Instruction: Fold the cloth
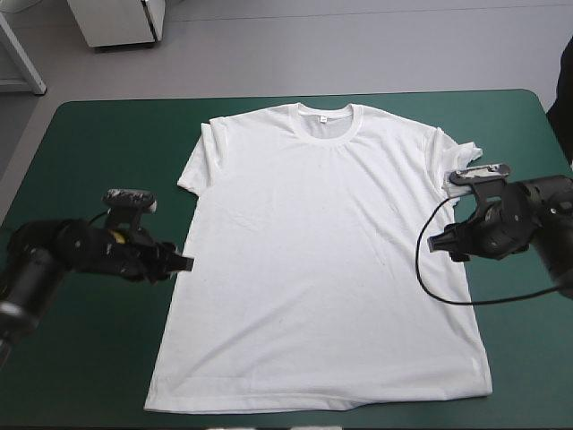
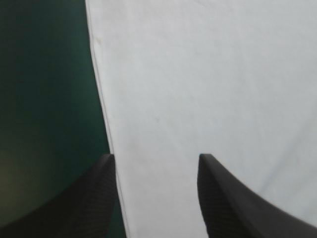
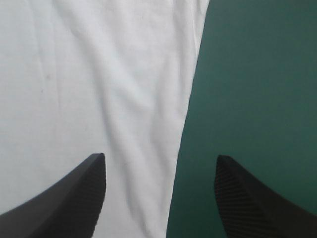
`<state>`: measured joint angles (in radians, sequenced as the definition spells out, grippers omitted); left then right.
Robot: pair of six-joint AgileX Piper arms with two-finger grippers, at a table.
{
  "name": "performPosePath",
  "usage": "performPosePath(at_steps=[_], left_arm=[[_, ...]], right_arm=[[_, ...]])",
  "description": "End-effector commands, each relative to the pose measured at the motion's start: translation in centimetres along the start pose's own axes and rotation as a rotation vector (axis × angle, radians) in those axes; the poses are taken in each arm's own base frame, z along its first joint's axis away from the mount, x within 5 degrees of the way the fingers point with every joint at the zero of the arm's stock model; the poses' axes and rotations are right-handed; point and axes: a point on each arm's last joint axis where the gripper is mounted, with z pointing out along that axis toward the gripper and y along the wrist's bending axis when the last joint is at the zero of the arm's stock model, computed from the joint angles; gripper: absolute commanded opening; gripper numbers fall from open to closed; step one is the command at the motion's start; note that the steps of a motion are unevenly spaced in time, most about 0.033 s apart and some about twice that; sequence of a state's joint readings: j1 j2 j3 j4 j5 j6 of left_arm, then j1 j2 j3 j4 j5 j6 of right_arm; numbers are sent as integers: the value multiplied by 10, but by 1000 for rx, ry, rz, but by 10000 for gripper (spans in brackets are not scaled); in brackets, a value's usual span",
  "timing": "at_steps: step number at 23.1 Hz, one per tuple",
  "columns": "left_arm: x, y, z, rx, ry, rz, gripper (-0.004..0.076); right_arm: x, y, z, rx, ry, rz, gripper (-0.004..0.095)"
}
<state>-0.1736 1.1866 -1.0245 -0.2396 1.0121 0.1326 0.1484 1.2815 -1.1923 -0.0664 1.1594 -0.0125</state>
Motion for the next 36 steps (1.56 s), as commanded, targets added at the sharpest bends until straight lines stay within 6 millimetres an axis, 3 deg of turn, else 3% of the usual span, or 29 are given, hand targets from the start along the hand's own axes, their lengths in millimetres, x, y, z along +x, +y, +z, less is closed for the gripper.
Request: performPosePath(at_steps=[1,6,7,11,17,26,28,34,36], left_arm=[[-45,6,16,-32,-78,43,379],[-92,16,62,-47,-21,52,379],[-102,20,80,-45,10,67,379],[-119,31,112,-55,40,71,379],[-120,52,131,-75,68,45,379],[-104,56,163,-32,255,40,351],[-103,55,167,-26,276,38,307],[-101,43,177,-11,304,81,-22],[-99,38,180,-3,321,102,-20]], right_arm=[[-23,-2,-8,15,-81,-4,605],[-37,-2,-4,16,-99,-4,605],[-39,-2,-3,16,-109,-4,604],[-42,-2,1,16,-110,-3,605],[-49,-2,13,15,-102,-6,605],[-54,-1,27,16,-66,-9,604],[-55,-3,31,38,-58,-13,604],[-60,-8,54,99,2,-14,604],[-61,-11,63,106,25,-2,604]])
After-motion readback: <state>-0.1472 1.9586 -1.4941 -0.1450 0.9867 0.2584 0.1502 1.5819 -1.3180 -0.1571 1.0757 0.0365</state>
